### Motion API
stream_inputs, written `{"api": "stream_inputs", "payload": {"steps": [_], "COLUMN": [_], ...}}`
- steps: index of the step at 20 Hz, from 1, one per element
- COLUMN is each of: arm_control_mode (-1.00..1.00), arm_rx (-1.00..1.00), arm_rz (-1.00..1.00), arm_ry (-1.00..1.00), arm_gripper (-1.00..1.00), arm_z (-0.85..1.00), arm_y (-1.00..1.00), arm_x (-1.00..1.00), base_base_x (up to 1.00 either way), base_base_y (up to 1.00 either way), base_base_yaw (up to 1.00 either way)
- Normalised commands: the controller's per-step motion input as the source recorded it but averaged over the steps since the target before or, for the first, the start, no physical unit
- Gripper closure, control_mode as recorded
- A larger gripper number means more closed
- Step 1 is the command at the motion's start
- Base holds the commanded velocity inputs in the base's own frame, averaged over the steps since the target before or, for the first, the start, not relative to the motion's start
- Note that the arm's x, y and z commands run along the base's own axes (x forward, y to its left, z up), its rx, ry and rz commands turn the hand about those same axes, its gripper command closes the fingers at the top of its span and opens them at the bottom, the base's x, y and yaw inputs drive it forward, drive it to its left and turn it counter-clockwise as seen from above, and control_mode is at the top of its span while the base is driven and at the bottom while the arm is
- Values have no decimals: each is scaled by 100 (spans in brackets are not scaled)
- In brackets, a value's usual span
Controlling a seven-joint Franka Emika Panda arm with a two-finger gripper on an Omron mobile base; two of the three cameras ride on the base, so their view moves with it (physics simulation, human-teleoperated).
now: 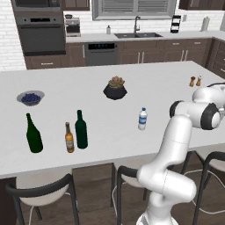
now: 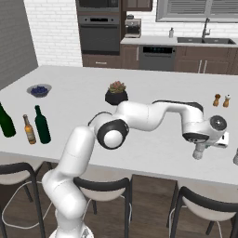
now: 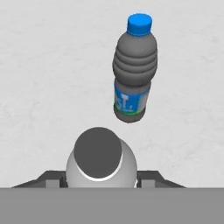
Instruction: Move the plastic bottles in the middle to the plastics group, and the glass bottles in the middle to the glass group.
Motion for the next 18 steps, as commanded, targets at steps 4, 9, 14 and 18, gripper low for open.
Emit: {"api": "stream_inputs", "payload": {"steps": [4, 9, 14, 18], "arm_control_mode": [-100, -100, -100, -100], "arm_rx": [0, -4, -4, 0], "arm_rz": [0, 0, 0, -1], "arm_ry": [0, 0, 0, 0], "arm_gripper": [100, 100, 100, 100], "arm_z": [-17, -11, 0, -6], "arm_y": [0, -6, -15, -37], "arm_x": [3, 27, 17, 0], "base_base_x": [0, 0, 0, 0], "base_base_y": [0, 0, 0, 0], "base_base_yaw": [0, 0, 0, 0]}}
